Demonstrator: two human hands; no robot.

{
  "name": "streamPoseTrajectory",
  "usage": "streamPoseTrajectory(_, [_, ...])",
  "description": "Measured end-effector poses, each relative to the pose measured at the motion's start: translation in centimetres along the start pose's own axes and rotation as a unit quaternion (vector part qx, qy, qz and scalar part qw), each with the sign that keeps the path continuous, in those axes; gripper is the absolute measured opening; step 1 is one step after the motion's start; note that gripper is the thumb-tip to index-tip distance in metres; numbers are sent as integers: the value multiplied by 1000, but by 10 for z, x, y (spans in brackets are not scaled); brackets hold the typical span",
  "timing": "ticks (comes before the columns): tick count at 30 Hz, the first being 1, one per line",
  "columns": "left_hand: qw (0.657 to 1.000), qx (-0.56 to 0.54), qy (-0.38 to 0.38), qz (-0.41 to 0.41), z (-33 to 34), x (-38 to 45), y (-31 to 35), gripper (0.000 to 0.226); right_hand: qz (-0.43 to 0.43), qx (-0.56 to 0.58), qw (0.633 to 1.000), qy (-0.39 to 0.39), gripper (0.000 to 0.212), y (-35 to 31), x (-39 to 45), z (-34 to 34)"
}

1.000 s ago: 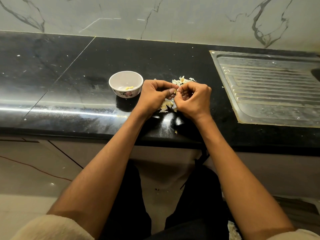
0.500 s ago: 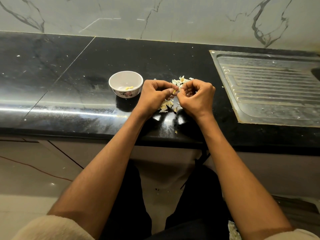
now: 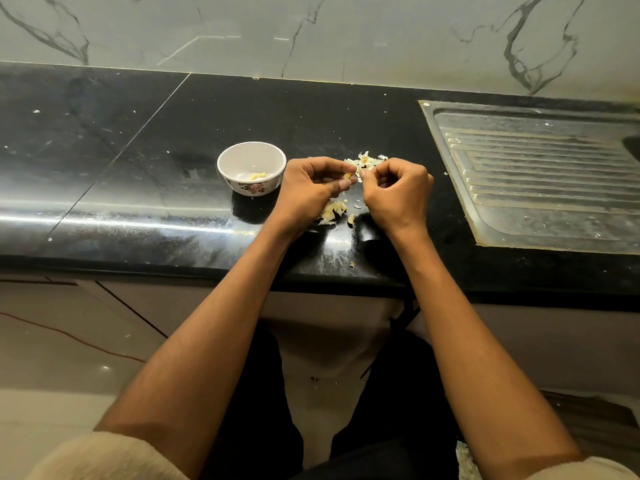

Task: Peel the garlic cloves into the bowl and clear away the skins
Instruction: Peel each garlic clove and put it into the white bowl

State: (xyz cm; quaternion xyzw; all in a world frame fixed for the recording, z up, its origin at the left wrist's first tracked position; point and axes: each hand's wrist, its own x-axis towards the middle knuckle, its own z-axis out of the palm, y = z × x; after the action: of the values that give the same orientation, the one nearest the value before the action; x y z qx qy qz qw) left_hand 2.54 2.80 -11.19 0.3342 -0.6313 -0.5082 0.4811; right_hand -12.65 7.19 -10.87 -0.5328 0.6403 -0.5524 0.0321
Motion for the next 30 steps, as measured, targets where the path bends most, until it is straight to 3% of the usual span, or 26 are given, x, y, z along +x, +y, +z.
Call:
streamPoseTrajectory(4, [1000, 3, 8, 2, 1, -1, 1, 19, -2, 13, 999, -40, 10, 0, 0, -2])
streamPoseTrajectory(12, [999, 35, 26, 2, 2, -1, -1, 15, -41, 81, 995, -38, 11, -6, -6, -3])
streamPoseTrajectory(21, [996, 54, 67, 7, 2, -2, 0, 12, -61, 46, 996, -40, 6, -3, -7, -2])
streamPoseTrajectory(30, [995, 75, 61, 21, 0, 0, -3, 12, -42, 37, 997, -55, 7, -6, -8, -3])
